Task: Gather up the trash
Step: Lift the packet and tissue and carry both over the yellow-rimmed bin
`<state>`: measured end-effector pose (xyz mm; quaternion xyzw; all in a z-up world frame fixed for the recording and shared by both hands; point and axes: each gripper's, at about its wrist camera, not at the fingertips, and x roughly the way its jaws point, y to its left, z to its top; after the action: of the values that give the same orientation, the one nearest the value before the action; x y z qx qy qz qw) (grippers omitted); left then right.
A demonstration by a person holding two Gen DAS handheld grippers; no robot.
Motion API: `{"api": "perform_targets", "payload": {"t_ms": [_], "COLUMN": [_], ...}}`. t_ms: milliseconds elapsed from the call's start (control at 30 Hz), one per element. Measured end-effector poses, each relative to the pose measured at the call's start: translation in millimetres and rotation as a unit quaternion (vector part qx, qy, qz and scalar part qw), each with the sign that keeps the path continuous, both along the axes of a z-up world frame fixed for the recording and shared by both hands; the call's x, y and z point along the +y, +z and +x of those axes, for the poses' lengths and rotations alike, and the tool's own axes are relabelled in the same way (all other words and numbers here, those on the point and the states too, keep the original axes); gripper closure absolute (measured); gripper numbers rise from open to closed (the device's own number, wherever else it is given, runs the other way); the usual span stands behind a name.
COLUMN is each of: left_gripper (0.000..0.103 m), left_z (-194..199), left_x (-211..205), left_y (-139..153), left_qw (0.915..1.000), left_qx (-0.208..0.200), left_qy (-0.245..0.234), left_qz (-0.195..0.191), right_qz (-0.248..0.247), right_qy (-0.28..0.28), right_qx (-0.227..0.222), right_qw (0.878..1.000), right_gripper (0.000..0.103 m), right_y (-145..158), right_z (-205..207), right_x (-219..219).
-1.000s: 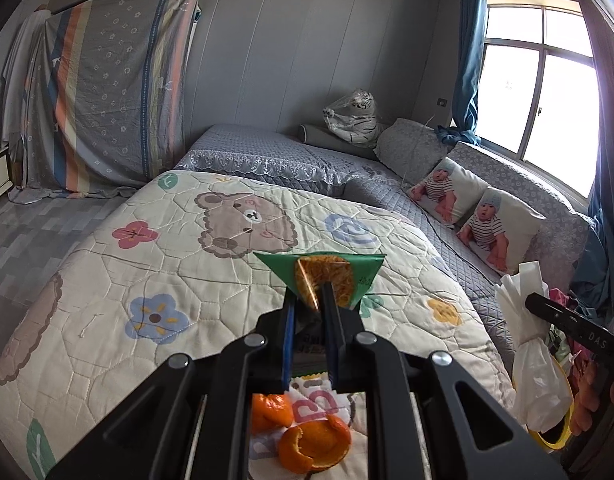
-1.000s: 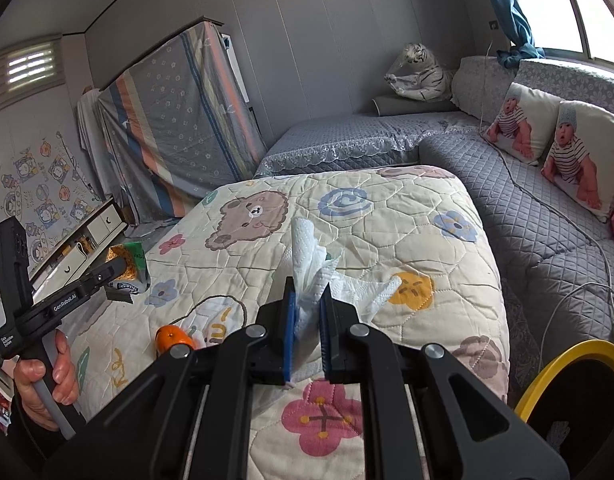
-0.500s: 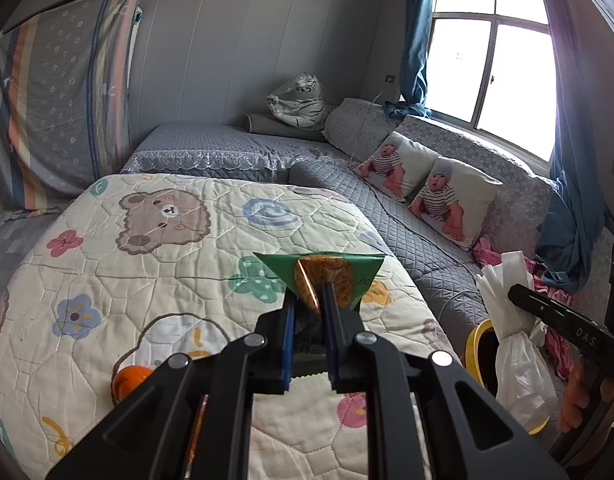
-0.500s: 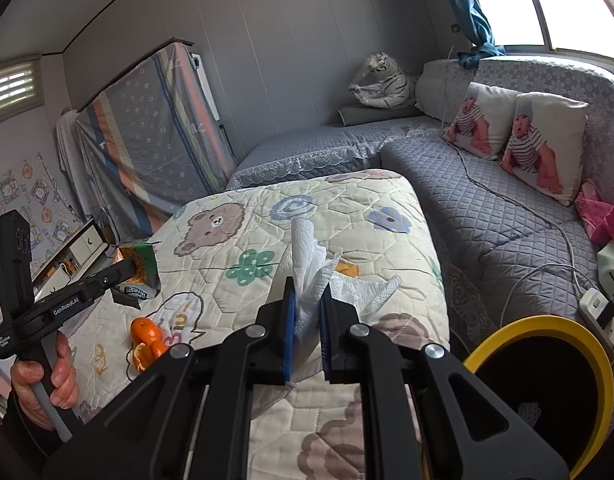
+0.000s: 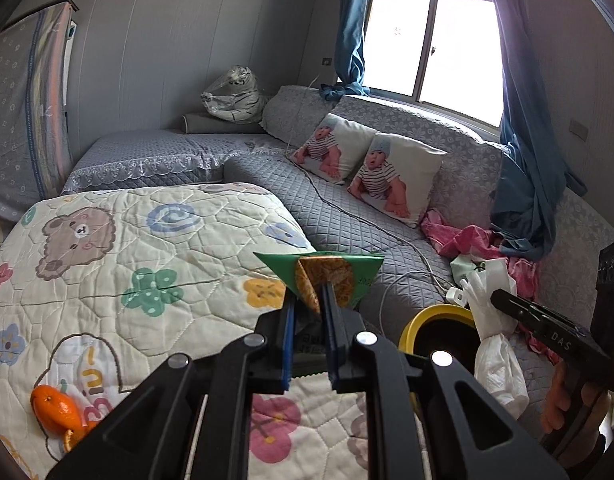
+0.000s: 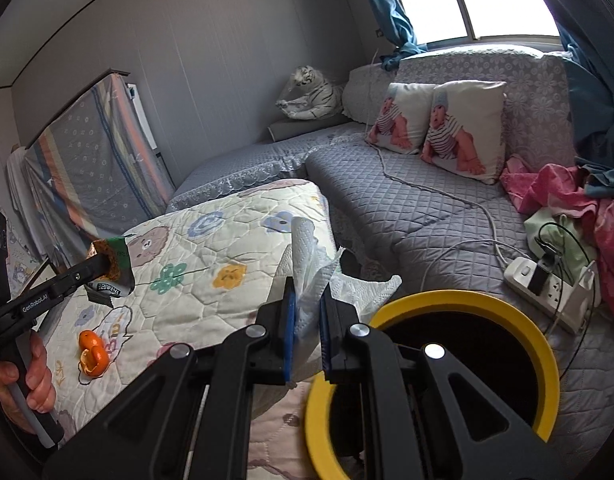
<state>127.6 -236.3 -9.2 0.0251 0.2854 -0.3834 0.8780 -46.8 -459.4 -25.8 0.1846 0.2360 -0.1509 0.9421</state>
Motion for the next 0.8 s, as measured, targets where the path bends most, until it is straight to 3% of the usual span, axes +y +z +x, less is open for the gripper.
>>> {"api": "perform_targets", "payload": {"t_ms": [300, 800], "left_gripper": [0.091, 0.091], "left_z": [-16, -41], "left_x": [-61, -133], "left_y": [-19, -61], "left_qw": [0.9982, 0.9895], "left_qx": [0.012, 0.035], "left_qy": [-0.056, -0.132], "left_qz": [0.019, 0.046], "right_qz": [-0.012, -0.013], "right_qy": [-0.076, -0.138], "right_qx": [0.023, 0.075], "right_qw": [0.997, 0.987], "right_gripper": [0.093, 0.093], "right_y": [-21, -66], "right_z": [-30, -51], "right_x": [-41, -69]}}
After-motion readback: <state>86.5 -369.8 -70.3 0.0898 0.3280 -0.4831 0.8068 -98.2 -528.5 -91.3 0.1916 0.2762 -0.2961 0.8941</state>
